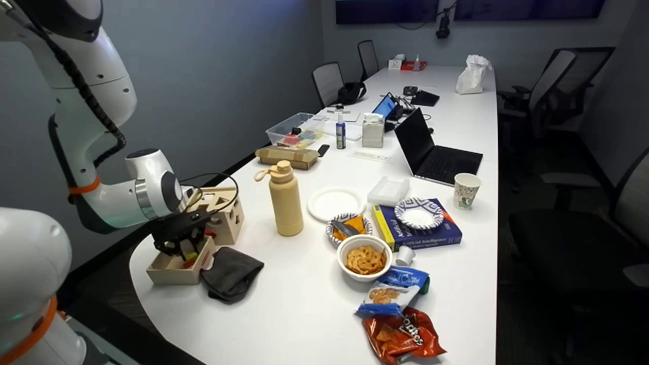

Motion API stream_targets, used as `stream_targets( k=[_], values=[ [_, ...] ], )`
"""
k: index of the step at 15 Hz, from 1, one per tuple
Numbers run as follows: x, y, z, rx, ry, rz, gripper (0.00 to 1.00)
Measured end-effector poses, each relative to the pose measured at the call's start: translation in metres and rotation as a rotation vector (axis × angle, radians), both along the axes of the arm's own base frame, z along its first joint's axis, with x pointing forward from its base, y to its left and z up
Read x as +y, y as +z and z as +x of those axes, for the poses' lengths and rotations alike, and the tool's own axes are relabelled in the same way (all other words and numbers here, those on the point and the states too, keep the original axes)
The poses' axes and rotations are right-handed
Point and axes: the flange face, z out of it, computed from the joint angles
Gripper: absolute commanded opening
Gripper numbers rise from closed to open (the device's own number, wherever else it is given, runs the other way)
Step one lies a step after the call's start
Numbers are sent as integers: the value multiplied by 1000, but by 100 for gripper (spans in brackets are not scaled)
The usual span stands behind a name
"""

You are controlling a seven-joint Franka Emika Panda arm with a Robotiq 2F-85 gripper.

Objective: Put the yellow block into the shape sorting box

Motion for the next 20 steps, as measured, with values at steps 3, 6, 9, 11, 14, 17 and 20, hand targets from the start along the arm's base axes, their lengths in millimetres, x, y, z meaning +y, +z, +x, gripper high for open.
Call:
stream_targets(
  k=[3, 6, 9, 11, 14, 17, 20],
  values=[
    [3, 15, -11, 5, -24, -30, 10],
    [5, 37, -18, -2, -43, -52, 10],
    [5, 64, -18, -26, -25, -88, 10],
    [6, 87, -14, -53, 16, -126, 10],
    [11, 124, -7, -105, 117, -197, 10],
    [19, 152, 6, -141, 238, -215, 10],
    [32, 166, 16, -159, 366, -205, 10]
  ],
)
